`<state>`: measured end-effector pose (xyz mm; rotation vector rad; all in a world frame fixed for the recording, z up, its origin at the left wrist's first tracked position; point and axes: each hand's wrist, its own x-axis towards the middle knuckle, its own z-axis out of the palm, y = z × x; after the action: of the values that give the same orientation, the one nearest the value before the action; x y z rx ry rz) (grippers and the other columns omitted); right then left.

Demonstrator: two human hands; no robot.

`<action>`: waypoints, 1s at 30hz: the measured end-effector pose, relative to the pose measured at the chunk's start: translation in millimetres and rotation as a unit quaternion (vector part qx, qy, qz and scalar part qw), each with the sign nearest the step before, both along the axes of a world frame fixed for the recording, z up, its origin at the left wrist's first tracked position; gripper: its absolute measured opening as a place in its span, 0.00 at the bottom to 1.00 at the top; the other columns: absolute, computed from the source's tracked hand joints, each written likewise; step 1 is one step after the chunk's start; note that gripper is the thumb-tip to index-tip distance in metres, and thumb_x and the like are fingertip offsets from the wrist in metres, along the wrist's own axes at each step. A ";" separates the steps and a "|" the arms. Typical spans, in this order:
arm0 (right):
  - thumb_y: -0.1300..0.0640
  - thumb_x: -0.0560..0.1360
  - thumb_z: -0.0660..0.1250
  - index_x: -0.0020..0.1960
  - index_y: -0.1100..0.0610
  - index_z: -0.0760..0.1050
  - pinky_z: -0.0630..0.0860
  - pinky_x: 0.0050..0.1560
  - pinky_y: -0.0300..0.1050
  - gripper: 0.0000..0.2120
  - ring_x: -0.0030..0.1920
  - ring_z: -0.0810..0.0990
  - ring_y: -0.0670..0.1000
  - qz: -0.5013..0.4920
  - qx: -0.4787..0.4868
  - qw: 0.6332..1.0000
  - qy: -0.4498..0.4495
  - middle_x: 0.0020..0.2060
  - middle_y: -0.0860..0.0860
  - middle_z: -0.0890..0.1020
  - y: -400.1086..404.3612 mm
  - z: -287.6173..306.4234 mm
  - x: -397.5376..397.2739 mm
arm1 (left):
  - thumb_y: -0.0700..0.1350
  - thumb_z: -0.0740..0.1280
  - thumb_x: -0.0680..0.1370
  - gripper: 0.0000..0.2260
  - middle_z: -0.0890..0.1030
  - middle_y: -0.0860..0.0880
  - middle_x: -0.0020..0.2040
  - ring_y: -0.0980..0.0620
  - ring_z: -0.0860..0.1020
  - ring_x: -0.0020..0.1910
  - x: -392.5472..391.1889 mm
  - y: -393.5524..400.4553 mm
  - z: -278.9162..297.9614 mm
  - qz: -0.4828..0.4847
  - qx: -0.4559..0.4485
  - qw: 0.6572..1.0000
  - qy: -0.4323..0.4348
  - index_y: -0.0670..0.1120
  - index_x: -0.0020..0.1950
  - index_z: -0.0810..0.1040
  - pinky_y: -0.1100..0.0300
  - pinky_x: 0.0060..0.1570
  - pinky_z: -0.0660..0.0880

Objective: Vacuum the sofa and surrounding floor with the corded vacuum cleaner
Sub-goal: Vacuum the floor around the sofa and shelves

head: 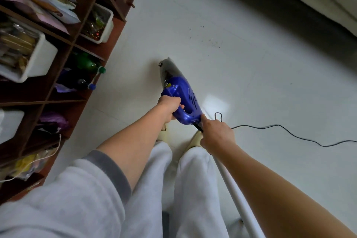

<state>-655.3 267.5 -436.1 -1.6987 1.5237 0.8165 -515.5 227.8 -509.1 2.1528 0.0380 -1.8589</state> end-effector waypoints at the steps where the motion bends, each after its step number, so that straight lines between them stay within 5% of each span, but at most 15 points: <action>1: 0.66 0.71 0.63 0.70 0.52 0.60 0.68 0.36 0.44 0.30 0.40 0.71 0.54 -0.009 -0.003 1.000 -0.001 0.40 0.51 0.72 2.6 -1.1 -5.1 | 0.35 0.61 0.77 0.12 0.79 0.45 0.41 0.52 0.77 0.39 -5.9 -0.5 0.0 -0.009 -0.001 1.000 0.001 0.39 0.61 0.73 0.54 0.47 0.78; 13: 0.65 0.71 0.62 0.71 0.49 0.61 0.65 0.32 0.41 0.31 0.39 0.71 0.53 -0.109 -0.009 0.994 0.002 0.36 0.48 0.69 32.0 1.1 -73.6 | 0.36 0.63 0.78 0.14 0.80 0.45 0.45 0.50 0.79 0.44 -83.3 6.0 8.8 -0.119 0.010 0.993 0.009 0.41 0.64 0.71 0.54 0.45 0.78; 22: 0.65 0.70 0.62 0.68 0.51 0.61 0.59 0.25 0.41 0.29 0.36 0.70 0.53 -0.148 -0.007 0.988 0.036 0.32 0.48 0.66 41.8 4.3 -104.5 | 0.35 0.61 0.78 0.18 0.78 0.46 0.41 0.53 0.78 0.38 -127.3 0.8 13.7 -0.159 0.002 0.987 0.031 0.39 0.68 0.69 0.55 0.37 0.77; 30: 0.64 0.70 0.64 0.66 0.51 0.63 0.58 0.25 0.41 0.27 0.38 0.71 0.54 -0.149 -0.026 0.987 0.045 0.32 0.48 0.66 33.5 -7.0 -102.3 | 0.36 0.61 0.78 0.14 0.77 0.46 0.41 0.52 0.77 0.39 -124.5 -8.6 4.9 -0.167 -0.008 0.985 0.042 0.39 0.64 0.71 0.53 0.49 0.78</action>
<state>-757.6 300.9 -443.0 -1.4372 1.8216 0.7077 -640.1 219.2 -504.3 2.1733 -0.3397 -2.1190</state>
